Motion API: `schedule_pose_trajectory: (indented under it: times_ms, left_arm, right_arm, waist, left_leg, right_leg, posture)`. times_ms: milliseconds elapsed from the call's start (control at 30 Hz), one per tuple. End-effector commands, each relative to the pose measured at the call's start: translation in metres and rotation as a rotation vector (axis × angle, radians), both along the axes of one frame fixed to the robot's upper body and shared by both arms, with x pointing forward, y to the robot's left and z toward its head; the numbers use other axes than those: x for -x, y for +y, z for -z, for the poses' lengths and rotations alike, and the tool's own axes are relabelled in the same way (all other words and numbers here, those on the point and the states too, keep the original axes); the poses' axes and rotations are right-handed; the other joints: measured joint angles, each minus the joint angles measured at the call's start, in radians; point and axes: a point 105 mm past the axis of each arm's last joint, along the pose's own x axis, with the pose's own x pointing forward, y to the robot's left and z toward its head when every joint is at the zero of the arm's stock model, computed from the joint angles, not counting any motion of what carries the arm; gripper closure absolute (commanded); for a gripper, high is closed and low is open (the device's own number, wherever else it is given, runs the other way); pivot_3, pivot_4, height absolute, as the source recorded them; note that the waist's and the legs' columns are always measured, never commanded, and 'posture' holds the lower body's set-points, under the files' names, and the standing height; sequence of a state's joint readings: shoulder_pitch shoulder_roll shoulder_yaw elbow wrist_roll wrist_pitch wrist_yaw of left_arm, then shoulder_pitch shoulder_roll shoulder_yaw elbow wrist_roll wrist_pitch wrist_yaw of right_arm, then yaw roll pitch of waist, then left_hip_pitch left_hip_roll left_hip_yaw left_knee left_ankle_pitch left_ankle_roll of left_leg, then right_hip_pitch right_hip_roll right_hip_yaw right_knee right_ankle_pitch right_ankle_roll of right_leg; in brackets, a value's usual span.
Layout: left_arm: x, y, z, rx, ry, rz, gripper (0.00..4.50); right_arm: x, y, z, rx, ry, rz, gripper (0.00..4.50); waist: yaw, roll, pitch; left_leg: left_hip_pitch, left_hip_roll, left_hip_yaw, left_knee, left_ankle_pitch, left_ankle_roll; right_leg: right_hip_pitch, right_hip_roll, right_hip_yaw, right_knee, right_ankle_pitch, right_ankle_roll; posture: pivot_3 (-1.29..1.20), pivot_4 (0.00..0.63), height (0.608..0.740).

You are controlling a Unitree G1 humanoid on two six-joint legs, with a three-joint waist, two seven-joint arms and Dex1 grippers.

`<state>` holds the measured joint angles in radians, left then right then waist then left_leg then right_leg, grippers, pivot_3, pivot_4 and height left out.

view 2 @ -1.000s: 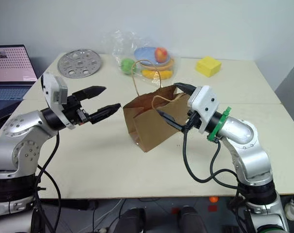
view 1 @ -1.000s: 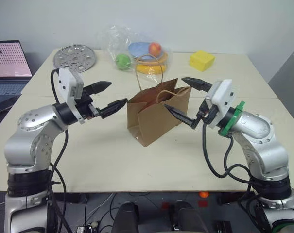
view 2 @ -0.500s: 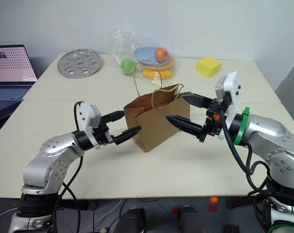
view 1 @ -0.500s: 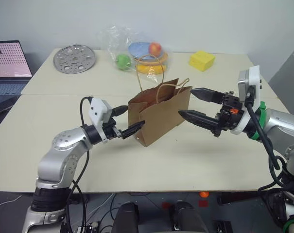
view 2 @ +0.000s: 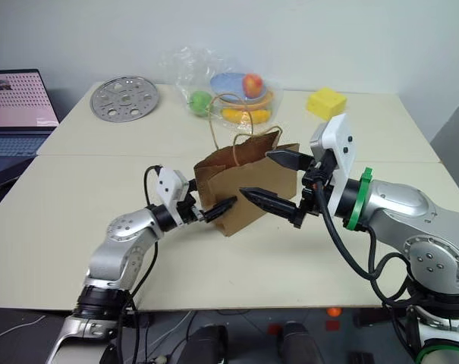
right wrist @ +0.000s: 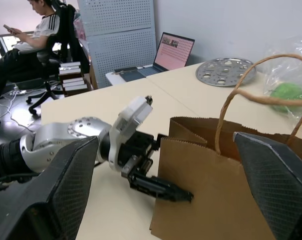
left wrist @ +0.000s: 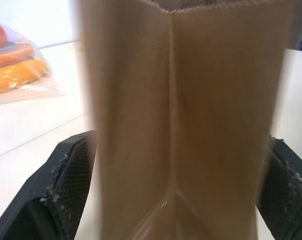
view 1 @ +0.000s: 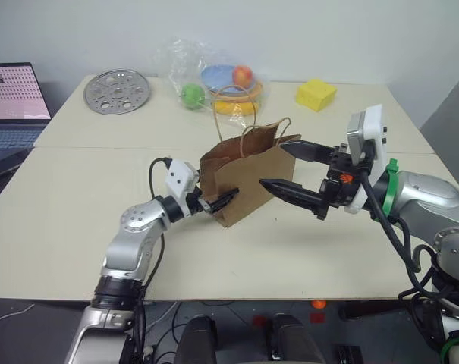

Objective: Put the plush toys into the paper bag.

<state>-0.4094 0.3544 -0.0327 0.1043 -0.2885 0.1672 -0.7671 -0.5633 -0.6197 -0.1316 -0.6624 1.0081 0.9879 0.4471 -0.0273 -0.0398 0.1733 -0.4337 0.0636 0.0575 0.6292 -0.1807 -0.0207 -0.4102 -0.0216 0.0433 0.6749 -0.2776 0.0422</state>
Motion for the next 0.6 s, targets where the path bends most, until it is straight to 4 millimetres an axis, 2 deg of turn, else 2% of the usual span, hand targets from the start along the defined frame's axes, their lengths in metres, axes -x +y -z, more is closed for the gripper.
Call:
schedule_pose_trajectory:
  times_ms: [33, 167, 533, 600]
  left_arm:
    - [-0.0064, -0.0045, -0.0135, 0.014, -0.064, 0.006, 0.04]
    - [-0.0090, -0.0034, -0.0109, 0.005, -0.068, 0.005, 0.95]
    - [-0.0111, -0.0028, -0.0145, 0.051, -0.053, 0.029, 4.43]
    - [-0.0116, -0.0028, -0.0167, 0.050, -0.054, 0.041, 4.47]
  right_arm:
    - [0.0038, 0.0007, -0.0071, -0.009, -0.051, 0.000, 0.00]
    - [0.0028, -0.0005, -0.0062, -0.006, -0.052, 0.009, 0.00]
    - [0.0018, -0.0036, -0.0041, 0.004, -0.054, 0.028, 0.00]
    - [0.0015, -0.0049, -0.0035, 0.010, -0.054, 0.033, 0.00]
  waist:
    - [0.000, 0.000, 0.000]
    - [-0.001, 0.000, 0.000]
    - [-0.001, 0.000, 0.000]
    - [-0.001, 0.000, 0.000]
  left_leg:
    - [0.000, 0.000, 0.000, 0.000, 0.000, 0.000]
    - [0.000, 0.000, 0.000, -0.001, 0.000, 0.000]
    - [0.000, 0.000, 0.000, 0.000, 0.000, 0.000]
    - [0.000, 0.000, 0.000, 0.000, 0.000, 0.000]
  right_leg:
    - [0.000, 0.000, 0.000, 0.000, 0.000, 0.000]
    - [0.000, 0.001, -0.001, 0.000, 0.000, 0.000]
    - [0.000, 0.000, 0.000, 0.000, 0.000, 0.000]
    - [0.000, 0.000, 0.000, 0.000, 0.000, 0.000]
  posture:
    - [0.00, 0.150, 0.740]
    - [0.00, 0.150, 0.740]
    - [0.00, 0.150, 0.740]
    - [0.00, 0.150, 0.740]
